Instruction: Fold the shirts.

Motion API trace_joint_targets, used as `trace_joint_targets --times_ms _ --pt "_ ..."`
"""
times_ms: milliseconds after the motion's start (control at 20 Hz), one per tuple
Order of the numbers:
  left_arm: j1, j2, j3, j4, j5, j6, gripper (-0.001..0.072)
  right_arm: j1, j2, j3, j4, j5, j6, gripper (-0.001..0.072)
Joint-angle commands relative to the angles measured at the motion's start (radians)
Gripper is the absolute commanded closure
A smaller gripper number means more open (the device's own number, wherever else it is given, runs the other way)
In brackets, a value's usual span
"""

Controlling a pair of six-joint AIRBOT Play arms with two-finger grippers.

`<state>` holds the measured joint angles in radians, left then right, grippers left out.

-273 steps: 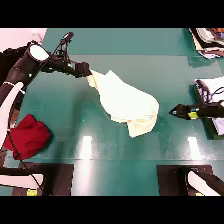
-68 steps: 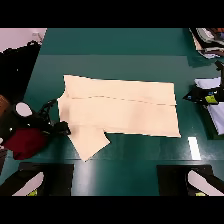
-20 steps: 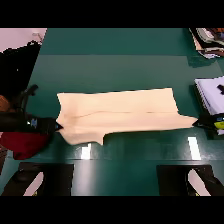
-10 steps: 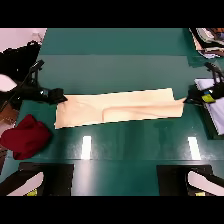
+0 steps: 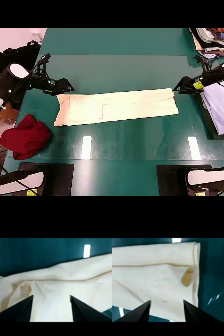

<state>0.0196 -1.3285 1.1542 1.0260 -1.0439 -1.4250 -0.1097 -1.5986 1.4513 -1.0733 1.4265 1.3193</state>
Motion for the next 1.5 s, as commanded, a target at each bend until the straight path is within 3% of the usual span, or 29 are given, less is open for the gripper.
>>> trace_joint_targets --times_ms 0,50,100,150,300,550,600,650,700,750,1050,1250,1450 --pt "-0.008 -0.010 0.026 -0.014 -0.088 0.001 0.0173 -0.088 -0.023 -0.037 0.010 0.037 -0.063 0.0199" --pt "-0.015 -0.010 0.026 -0.016 -0.084 0.000 0.0366 -0.114 -0.023 -0.071 0.011 0.019 -0.078 0.0198" --pt "-0.030 -0.010 0.026 -0.022 -0.074 0.002 0.0627 -0.133 -0.023 -0.103 0.014 0.004 -0.091 0.0199" --pt "-0.050 -0.010 0.026 -0.025 -0.052 0.005 0.0671 -0.148 -0.029 -0.129 0.037 -0.002 -0.117 0.0199" --pt "-0.124 -0.012 0.026 -0.050 0.027 0.005 0.0672 -0.166 -0.085 -0.166 0.159 0.007 -0.171 0.0200" --pt "-0.242 -0.023 0.026 -0.055 0.131 -0.024 0.0681 -0.095 -0.185 -0.165 0.220 0.008 -0.186 0.0211" --pt "-0.263 -0.034 0.026 -0.064 0.149 -0.026 0.0681 -0.076 -0.196 -0.165 0.217 0.005 -0.188 0.0292" --pt "-0.286 -0.051 0.027 -0.071 0.163 -0.026 0.0682 -0.060 -0.203 -0.165 0.218 0.005 -0.200 0.0425" --pt "-0.311 -0.070 0.028 -0.078 0.177 -0.026 0.0682 -0.048 -0.203 -0.165 0.219 0.007 -0.223 0.0627" --pt "-0.336 -0.092 0.032 -0.085 0.193 -0.026 0.0682 -0.039 -0.195 -0.165 0.220 0.014 -0.240 0.0696" --pt "-0.486 -0.314 0.201 -0.092 0.206 -0.030 0.0682 -0.016 0.010 -0.079 0.322 0.042 -0.227 0.0699" --pt "-0.563 -0.436 0.294 -0.092 0.215 -0.069 0.0682 0.088 0.116 0.086 0.323 0.078 -0.104 0.0698" --pt "-0.581 -0.509 0.325 -0.134 0.224 -0.097 0.0682 0.225 0.150 0.229 0.324 0.079 -0.048 0.0697"
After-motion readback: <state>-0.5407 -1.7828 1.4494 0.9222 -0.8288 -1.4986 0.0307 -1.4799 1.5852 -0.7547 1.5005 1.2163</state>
